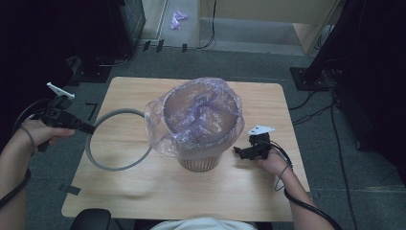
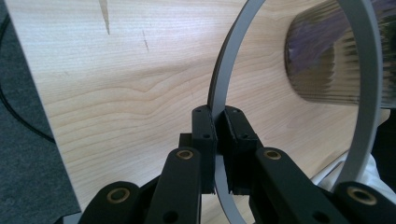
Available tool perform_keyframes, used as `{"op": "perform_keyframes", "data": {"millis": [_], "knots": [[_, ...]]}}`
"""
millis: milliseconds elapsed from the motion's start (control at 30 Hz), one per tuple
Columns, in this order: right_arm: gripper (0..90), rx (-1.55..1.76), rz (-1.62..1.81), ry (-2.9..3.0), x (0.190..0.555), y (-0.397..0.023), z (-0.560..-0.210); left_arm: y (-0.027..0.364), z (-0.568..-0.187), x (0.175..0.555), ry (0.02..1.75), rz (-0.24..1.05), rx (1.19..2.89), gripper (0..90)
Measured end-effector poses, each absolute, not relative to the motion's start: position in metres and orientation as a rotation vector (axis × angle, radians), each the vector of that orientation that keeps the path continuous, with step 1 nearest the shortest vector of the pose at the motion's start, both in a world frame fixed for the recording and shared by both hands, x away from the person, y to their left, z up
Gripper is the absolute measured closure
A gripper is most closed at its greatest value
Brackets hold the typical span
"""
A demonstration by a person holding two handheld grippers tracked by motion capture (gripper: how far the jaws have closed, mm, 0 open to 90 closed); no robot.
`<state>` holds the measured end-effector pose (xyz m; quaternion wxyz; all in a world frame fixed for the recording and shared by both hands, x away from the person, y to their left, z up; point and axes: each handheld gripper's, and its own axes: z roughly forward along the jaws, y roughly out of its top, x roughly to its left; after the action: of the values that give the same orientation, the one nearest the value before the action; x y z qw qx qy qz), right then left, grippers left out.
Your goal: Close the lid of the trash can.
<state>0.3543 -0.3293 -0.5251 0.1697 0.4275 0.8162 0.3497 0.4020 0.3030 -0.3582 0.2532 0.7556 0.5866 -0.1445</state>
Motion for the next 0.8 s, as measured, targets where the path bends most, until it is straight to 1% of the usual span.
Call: {"op": "perform_keyframes", "data": {"millis": [467,800], "knots": [[0.2,1.214,0.993,2.321,0.354,-0.329,-0.525,0.316,-0.329,0.394,1.584,-0.401,2.029,84.4],[0.2,1.213,0.993,2.322,0.354,-0.329,-0.525,0.323,-0.313,0.390,1.574,-0.430,2.015,84.4]]}}
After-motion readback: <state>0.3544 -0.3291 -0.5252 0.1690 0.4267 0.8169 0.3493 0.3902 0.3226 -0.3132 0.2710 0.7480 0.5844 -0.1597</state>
